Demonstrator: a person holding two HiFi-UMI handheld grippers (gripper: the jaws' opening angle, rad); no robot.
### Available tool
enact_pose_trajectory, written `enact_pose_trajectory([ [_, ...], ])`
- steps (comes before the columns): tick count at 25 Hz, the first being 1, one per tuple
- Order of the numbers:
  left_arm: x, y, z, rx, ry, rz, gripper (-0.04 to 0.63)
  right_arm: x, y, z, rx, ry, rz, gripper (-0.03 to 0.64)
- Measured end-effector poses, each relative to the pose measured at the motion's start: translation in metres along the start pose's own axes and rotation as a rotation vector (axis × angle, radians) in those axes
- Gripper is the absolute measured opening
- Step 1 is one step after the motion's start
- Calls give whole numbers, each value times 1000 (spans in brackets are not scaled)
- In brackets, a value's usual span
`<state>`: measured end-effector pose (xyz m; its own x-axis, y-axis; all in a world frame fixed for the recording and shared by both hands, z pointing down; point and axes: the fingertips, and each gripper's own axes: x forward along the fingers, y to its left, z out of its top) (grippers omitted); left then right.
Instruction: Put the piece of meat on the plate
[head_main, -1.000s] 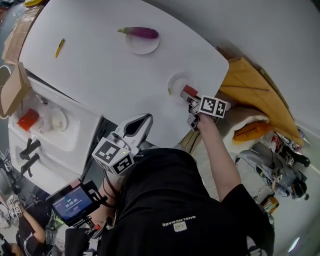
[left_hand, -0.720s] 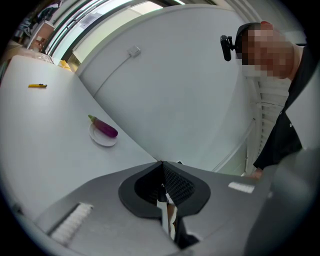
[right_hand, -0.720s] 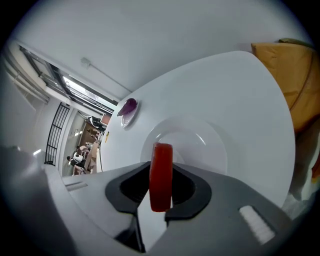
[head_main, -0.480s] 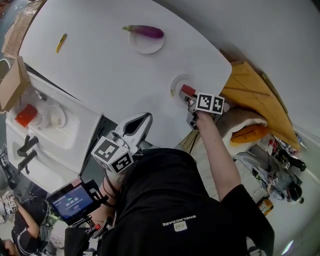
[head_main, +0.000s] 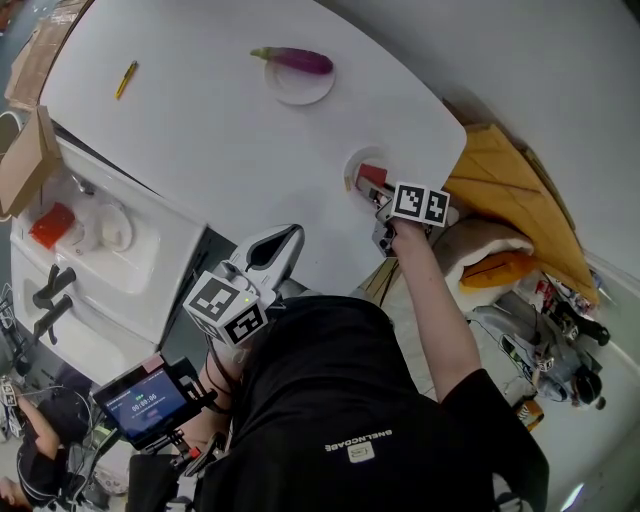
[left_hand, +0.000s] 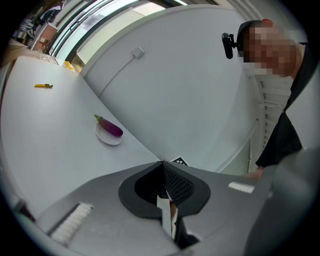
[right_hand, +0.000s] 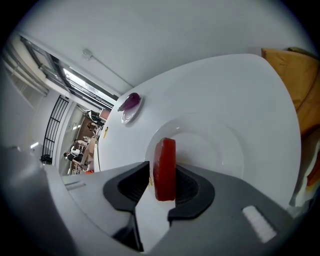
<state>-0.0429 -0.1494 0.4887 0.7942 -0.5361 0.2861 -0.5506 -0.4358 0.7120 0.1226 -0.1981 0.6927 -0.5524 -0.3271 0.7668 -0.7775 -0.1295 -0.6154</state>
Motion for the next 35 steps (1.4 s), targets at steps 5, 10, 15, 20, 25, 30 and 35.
enact_pose_trajectory([
  [5,-2,1,-1,-3,-3,0,20,-3,1,0,-9,-7,-6,154],
  [10,-7,-1,2,-1,-14,-7,20,-11,7,2,-7,-25,0,193],
  [15,-24,-10,3,11,-35,-19,20,-26,15,-5,-13,-49,-8,210],
  [20,-31,-8,3,14,-44,-16,20,-29,10,-4,-4,-62,-24,225],
  [25,-38,-11,2,20,-53,-13,20,-38,7,-5,12,-85,-24,233],
  [30,-40,-10,-1,22,-49,-8,20,-36,3,-9,19,-93,-20,235],
  [35,-42,-8,-5,21,-53,-10,20,-36,1,-9,30,-127,-8,237],
])
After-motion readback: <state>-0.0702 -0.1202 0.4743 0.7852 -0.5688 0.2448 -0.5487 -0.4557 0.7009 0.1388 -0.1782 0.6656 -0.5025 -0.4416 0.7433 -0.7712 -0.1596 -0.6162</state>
